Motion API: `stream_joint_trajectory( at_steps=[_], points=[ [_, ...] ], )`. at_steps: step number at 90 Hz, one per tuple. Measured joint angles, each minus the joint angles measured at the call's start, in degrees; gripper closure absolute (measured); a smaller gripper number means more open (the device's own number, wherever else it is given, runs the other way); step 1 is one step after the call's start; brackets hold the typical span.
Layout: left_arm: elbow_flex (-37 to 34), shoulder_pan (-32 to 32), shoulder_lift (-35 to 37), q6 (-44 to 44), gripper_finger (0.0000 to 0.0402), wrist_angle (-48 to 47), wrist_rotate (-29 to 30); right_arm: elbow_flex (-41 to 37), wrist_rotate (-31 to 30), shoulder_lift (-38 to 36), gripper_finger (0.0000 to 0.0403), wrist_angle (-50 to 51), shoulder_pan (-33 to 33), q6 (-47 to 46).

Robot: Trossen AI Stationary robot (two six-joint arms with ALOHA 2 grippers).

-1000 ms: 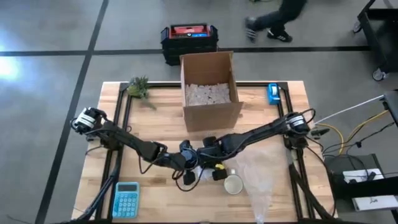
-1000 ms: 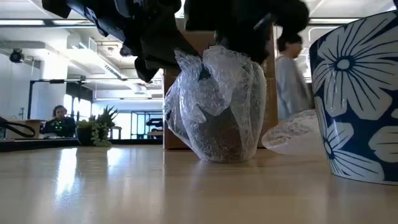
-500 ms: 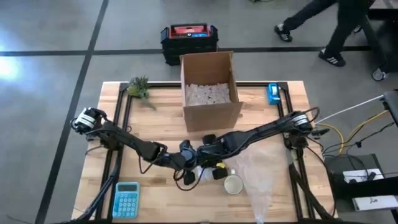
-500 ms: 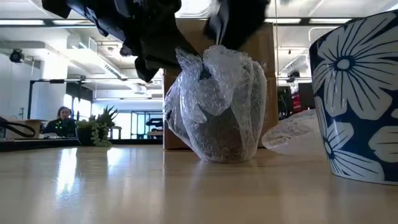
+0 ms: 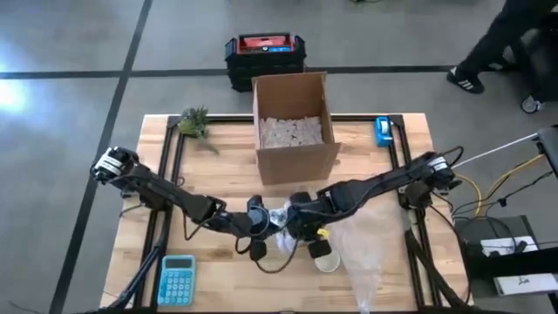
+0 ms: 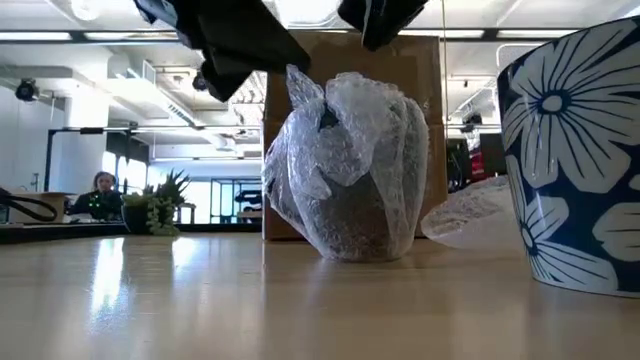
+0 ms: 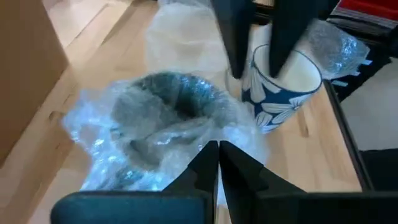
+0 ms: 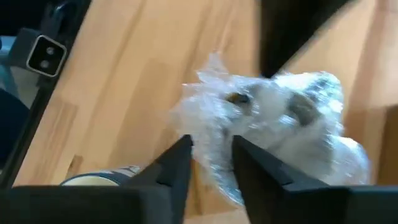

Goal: Wrap mug
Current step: Put the wrapped green mug into the cardboard box

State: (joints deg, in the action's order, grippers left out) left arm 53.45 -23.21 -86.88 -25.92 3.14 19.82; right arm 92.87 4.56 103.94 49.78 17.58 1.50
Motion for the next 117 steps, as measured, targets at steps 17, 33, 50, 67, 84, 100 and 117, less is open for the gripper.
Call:
stream_joint_trajectory(
  at_steps=[17, 33, 50, 67, 84, 100, 117],
  points=[
    [0.0, -0.4, 0.6, -0.1, 0.0400, -1.3, 0.1, -0.2, -4.7, 5.0, 0.0179, -1.1, 0.9, 0.9],
    [0.0, -0.5, 0.4, -0.1, 0.0400, -1.4, 0.1, -0.2, -8.7, 9.5, 0.0139, 0.0, 0.8, -1.2],
    [0.0, -0.5, 0.4, -0.1, 0.0400, -1.3, 0.0, -0.1, -8.8, 12.0, 0.0171, -0.4, 0.8, 0.4],
    [0.0, -0.6, 0.4, -0.3, 0.0400, -1.2, 0.0, -0.1, -7.2, 11.7, 0.0329, 0.0, 0.9, 1.6],
    [0.0, -0.7, 0.4, -0.3, 0.0400, -1.2, 0.1, 1.2, -6.3, 8.8, 0.0373, 3.2, 1.3, 2.7],
    [0.0, -0.9, 1.6, -0.1, 0.0400, -4.2, -3.1, 6.5, -5.9, 3.3, 0.0386, 10.8, 2.9, 2.8],
    [0.0, -1.4, 4.9, 0.4, 0.0400, -6.3, -3.3, 10.8, -6.6, -2.0, 0.0386, 16.3, 3.1, 3.0]
  ],
)
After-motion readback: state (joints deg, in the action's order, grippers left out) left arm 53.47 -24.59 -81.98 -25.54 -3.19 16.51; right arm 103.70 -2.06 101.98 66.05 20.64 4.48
